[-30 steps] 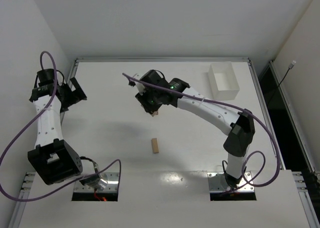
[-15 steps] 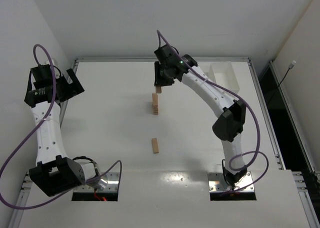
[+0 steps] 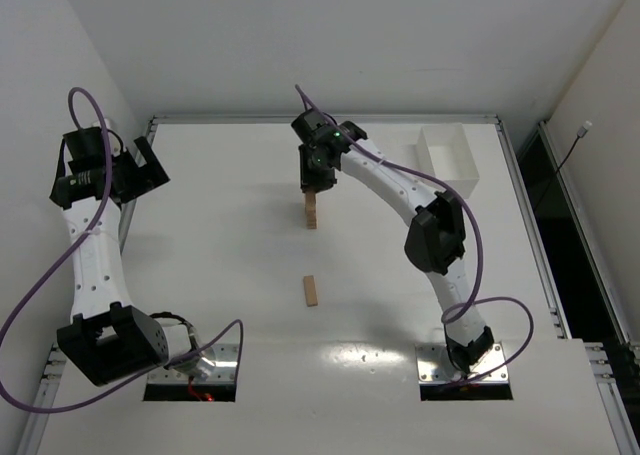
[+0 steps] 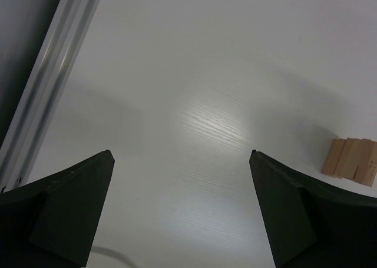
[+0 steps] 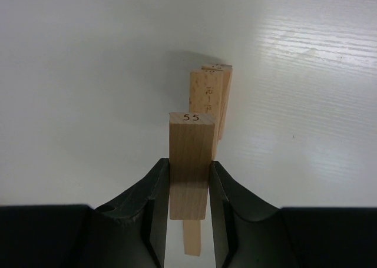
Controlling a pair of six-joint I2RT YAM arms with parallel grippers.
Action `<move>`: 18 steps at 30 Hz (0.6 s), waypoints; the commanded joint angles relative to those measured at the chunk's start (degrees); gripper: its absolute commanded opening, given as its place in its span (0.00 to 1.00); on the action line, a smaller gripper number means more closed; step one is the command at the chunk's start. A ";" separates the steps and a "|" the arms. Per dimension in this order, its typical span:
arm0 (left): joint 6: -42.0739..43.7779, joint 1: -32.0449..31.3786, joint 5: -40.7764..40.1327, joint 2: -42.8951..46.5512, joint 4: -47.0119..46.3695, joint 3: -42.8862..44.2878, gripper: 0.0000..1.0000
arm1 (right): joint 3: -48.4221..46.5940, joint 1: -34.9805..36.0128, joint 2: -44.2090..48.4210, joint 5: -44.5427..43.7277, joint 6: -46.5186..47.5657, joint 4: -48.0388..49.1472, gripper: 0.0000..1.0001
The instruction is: Build the wood block tower
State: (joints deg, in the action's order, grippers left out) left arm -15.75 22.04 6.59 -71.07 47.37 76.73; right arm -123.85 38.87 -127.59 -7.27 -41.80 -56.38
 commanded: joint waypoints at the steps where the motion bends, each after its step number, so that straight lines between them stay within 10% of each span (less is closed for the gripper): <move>1: -0.60 -0.51 0.00 -0.04 -0.70 2.64 1.00 | -1.66 0.15 -0.82 -1.08 0.40 1.01 0.00; 18: -1.13 -0.51 0.00 -0.04 -1.23 2.11 1.00 | -5.08 0.15 -5.91 -3.28 3.74 2.06 0.00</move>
State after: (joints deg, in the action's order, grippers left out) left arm -16.19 22.04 6.59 -71.18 47.44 77.10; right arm -124.97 38.87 -133.36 -9.26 -39.18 -55.75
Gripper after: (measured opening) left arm 0.996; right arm 0.251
